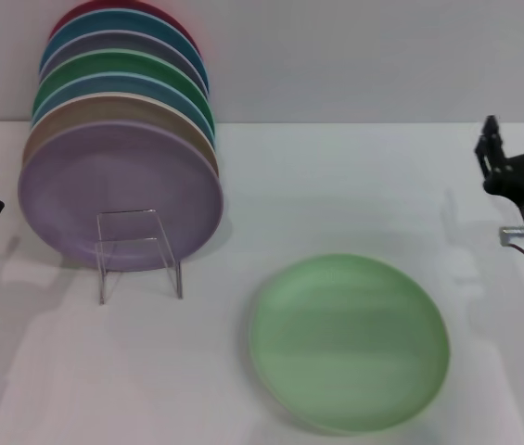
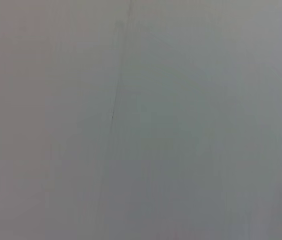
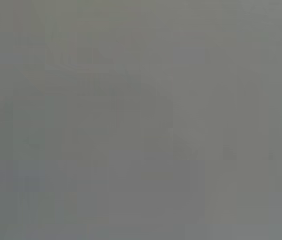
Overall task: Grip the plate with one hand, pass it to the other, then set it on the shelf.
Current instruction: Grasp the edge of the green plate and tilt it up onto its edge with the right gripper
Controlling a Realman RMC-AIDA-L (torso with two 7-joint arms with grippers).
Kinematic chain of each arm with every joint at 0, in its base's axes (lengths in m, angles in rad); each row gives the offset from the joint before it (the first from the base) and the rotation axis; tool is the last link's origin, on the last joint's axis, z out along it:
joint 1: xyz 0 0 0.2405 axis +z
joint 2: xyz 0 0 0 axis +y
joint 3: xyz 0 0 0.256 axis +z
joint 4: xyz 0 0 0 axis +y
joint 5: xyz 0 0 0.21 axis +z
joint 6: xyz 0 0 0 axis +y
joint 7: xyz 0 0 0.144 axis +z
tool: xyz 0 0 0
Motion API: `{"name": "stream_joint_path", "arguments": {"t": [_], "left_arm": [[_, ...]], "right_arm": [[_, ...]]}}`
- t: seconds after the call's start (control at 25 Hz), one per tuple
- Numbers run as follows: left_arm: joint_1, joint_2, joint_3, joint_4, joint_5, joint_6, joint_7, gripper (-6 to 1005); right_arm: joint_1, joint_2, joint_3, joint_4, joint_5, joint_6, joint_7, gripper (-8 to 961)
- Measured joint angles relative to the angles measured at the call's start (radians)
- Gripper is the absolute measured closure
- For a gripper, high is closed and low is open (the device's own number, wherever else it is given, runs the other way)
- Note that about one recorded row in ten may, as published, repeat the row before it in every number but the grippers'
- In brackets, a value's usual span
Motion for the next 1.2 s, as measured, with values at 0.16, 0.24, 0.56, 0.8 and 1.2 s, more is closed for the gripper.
{"name": "stream_joint_path", "arguments": {"t": [0.16,0.24,0.56,0.8,1.2], "left_arm": [[-0.002,0.0,0.0,0.0,-0.001,-0.003,0.003,189],[-0.005,0.001,0.0,0.001,-0.003,-0.006,0.003,189],[-0.016,0.002,0.0,0.007,-0.005,-0.008,0.003,190],[-0.024,0.001,0.0,0.008,-0.005,-0.008,0.003,190],[-0.028,0.0,-0.004,0.002,-0.006,-0.01,0.003,191]], "right_arm": [[-0.009,-0.008,0.139,0.074,-0.042,0.269,-0.009,348],[-0.015,-0.005,0.201,0.102,-0.08,0.39,-0.01,348],[-0.083,0.026,0.526,0.3,-0.24,0.953,-0.02,349],[-0.059,0.087,0.862,0.45,-0.433,1.531,0.04,349],[0.113,0.083,1.106,0.603,-0.6,2.229,0.201,348]]}}
